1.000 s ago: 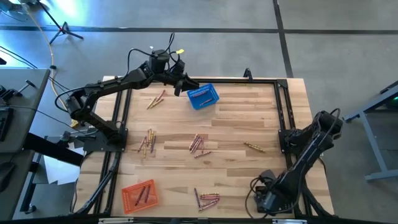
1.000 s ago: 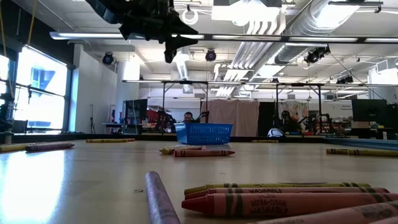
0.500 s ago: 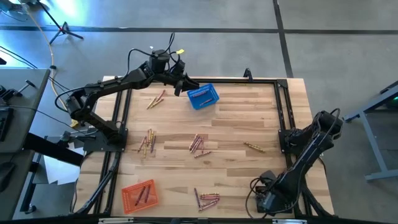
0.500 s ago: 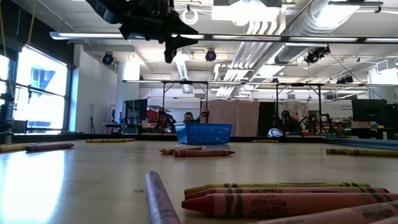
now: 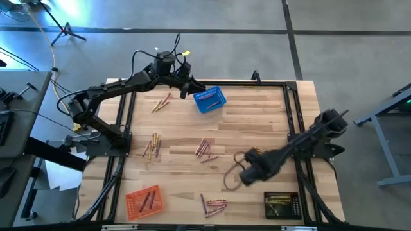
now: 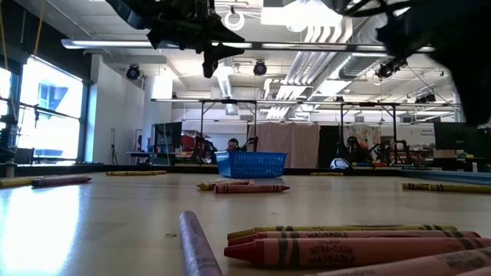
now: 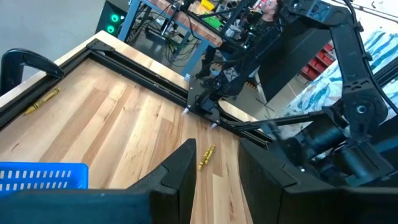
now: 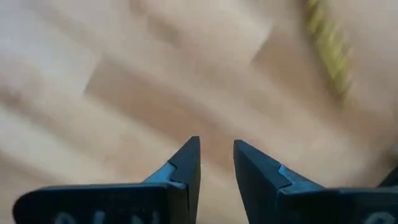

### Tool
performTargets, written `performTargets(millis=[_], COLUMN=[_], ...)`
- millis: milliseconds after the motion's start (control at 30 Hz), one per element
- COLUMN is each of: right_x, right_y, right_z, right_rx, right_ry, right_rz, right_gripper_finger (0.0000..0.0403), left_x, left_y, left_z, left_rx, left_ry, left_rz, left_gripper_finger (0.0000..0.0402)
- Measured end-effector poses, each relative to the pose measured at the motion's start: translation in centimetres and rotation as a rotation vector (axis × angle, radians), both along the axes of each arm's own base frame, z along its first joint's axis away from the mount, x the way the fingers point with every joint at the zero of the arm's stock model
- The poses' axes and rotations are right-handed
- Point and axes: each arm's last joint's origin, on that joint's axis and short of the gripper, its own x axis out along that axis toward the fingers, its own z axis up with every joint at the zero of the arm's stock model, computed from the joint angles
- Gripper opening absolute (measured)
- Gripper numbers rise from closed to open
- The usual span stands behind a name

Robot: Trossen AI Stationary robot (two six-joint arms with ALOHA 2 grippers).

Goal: Sort crayons
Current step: Put the yellow crayon into the black bin

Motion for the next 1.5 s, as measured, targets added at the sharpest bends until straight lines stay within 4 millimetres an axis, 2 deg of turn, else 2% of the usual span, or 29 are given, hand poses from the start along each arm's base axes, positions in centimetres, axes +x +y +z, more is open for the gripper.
performTargets(millis=[100,300,467,600,733,933,1233,1500], right_x=[0.5,0.2,1.1,1.2,1.0,1.7,1.7,1.8], right_y=[-3.0,-8.8,-12.0,-13.8,-14.6,-14.5,-14.5,-14.5], right_z=[0.1,-0.4,-2.4,-3.3,-3.6,-4.3,-4.3,-4.3], right_rx=[-0.071,-0.108,0.037,0.065,0.093,0.204,0.213,0.217], right_ry=[0.079,0.273,0.210,0.183,0.194,0.100,0.093,0.086], right_rz=[0.031,-0.129,-0.125,-0.127,-0.094,0.083,0.205,0.275], right_gripper_finger=[0.0083,0.0083,0.0083,0.0083,0.0083,0.0088,0.0113,0.0115], left_x=[0.0,0.0,0.0,0.0,0.0,0.0,0.0,0.0], left_y=[0.0,0.0,0.0,0.0,0.0,0.0,0.0,0.0], left_z=[0.0,0.0,0.0,0.0,0.0,0.0,0.0,0.0], left_rx=[-0.017,-0.024,-0.025,-0.025,-0.021,-0.009,-0.007,-0.007], left_ry=[0.002,0.003,0.005,0.005,0.005,0.004,0.004,0.004], left_rz=[0.004,0.006,0.005,0.005,0.004,0.001,0.001,0.001], left_gripper_finger=[0.0103,0.0103,0.0103,0.0103,0.0103,0.0103,0.0103,0.0103])
